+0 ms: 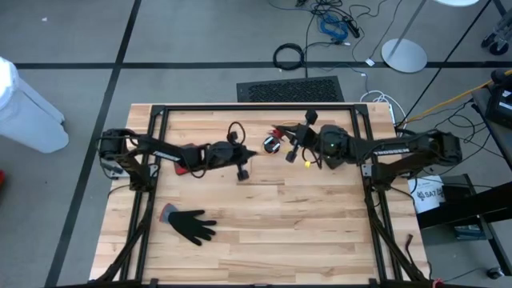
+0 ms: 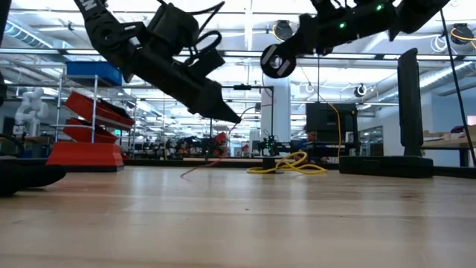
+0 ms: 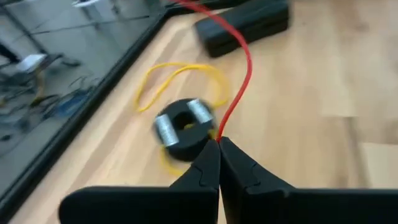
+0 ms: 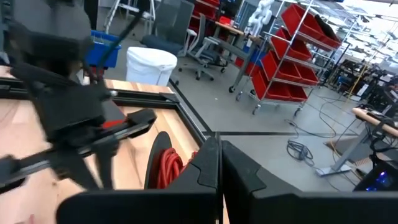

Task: Coil cords
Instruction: Uncoil the red wire from the spool

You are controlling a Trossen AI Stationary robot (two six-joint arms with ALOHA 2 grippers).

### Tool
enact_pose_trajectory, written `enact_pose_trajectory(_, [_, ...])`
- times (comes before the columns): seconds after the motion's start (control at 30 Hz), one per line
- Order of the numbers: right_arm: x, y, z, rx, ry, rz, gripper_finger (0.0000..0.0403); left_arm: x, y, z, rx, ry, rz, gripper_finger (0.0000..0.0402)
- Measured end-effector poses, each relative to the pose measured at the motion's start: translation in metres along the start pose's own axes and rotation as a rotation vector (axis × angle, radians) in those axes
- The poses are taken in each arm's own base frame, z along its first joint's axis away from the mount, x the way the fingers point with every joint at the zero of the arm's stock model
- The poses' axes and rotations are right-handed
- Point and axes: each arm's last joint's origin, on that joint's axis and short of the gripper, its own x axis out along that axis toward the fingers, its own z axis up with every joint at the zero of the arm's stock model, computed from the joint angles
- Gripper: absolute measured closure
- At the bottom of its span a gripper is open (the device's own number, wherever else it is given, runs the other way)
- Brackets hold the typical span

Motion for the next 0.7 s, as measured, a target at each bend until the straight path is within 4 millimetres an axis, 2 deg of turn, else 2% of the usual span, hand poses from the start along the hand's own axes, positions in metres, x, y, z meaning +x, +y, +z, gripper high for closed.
enact_pose_trajectory(0.13, [-0.011, -0.003, 0.000, -0.011, 0.068, 0.021, 0.0403, -0.005, 0.009, 0.006, -0.014, -0.013, 0.083, 0.0401])
enact_pose_trajectory(0.4, [-0.023, -0.003, -0.019, -0.026, 0.295, 0.046, 0.0403, -0.037, 0.021, 0.043, -0.033, -0.173, 0.170, 0.0401])
enact_pose_trajectory(0.53, [-0.024, -0.007, -0.026, -0.079, 0.376, -0.041, 0.0403, -0.056, 0.015, 0.059, -0.025, -0.266, 0.088, 0.0401])
enact_pose_trajectory(0.7, [-0.022, -0.017, -0.030, -0.094, 0.409, -0.095, 0.0403, -0.072, -0.005, 0.071, 0.007, -0.355, -0.080, 0.0401])
